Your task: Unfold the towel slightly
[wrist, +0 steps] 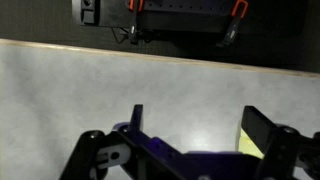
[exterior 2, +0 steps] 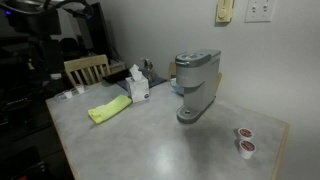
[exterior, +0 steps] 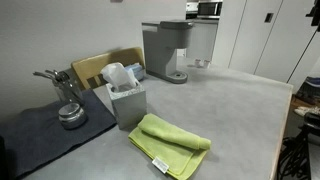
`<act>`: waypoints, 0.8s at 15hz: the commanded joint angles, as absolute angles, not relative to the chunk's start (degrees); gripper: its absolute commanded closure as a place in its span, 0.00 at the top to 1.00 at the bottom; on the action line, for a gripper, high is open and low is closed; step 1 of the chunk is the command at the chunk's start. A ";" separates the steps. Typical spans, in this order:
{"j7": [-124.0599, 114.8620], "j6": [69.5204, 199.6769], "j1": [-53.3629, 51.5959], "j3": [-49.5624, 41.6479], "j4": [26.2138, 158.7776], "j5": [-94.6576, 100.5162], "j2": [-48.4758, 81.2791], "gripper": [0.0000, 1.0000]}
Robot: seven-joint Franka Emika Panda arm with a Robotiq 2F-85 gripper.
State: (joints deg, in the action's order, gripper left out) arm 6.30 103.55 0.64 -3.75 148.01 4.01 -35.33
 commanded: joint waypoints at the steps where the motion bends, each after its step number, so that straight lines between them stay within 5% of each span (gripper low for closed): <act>1: 6.37 103.46 0.84 -3.55 147.94 3.90 -35.31 1.00; 12: 7.02 108.02 -0.71 -3.55 148.08 1.63 -33.34 1.00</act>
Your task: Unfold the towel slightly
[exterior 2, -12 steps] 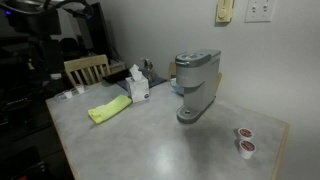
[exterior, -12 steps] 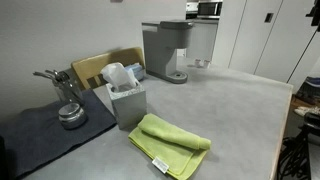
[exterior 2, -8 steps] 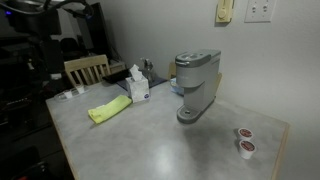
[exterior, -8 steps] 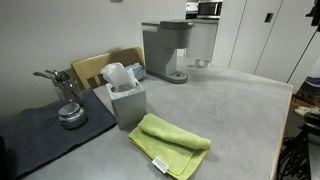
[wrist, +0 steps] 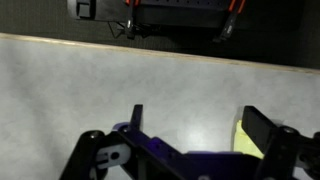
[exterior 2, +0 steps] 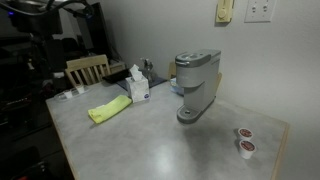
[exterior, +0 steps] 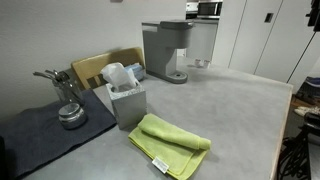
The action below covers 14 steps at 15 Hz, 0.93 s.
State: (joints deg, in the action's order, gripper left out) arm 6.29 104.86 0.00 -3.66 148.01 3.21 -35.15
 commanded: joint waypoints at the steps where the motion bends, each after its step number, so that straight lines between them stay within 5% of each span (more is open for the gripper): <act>1: 7.04 109.60 -1.19 -3.45 148.05 0.96 -32.62 1.00; 14: 8.70 123.54 -10.06 4.56 140.82 -1.85 -11.19 1.00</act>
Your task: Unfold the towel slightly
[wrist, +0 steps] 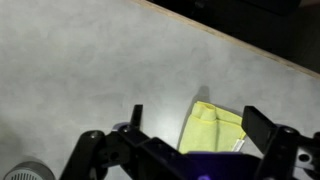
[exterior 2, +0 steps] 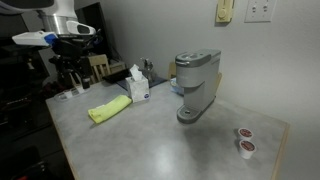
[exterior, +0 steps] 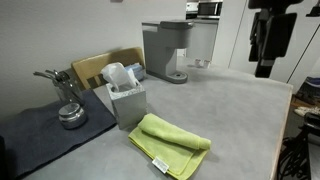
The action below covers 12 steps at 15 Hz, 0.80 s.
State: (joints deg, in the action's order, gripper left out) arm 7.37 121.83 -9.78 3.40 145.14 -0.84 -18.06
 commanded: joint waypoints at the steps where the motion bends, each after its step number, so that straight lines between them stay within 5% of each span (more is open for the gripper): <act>1: 7.54 122.54 -9.45 4.64 144.11 -1.14 -16.13 1.00; 12: 3.39 132.83 -9.60 5.10 141.53 -6.97 -7.03 1.00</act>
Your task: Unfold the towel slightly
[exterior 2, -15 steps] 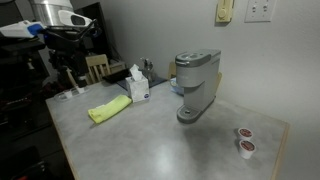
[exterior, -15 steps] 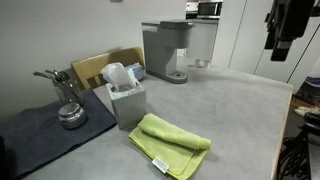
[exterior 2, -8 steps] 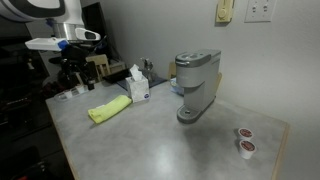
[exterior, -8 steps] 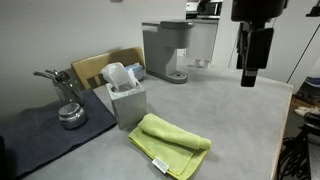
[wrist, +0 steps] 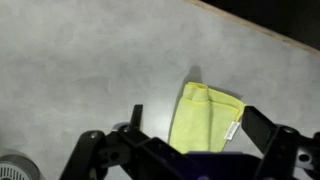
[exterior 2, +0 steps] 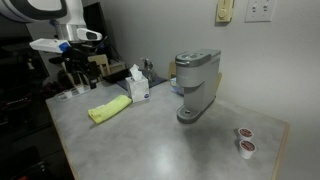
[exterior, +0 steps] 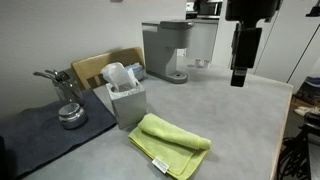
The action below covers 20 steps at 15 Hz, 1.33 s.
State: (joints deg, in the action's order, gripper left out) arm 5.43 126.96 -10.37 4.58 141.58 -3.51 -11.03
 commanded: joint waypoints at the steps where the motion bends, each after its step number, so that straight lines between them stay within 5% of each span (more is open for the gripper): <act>1: 2.40 134.97 -9.66 5.24 141.35 -8.22 -5.62 1.00; 20: -8.28 146.01 -11.86 10.06 129.84 -7.14 15.31 1.00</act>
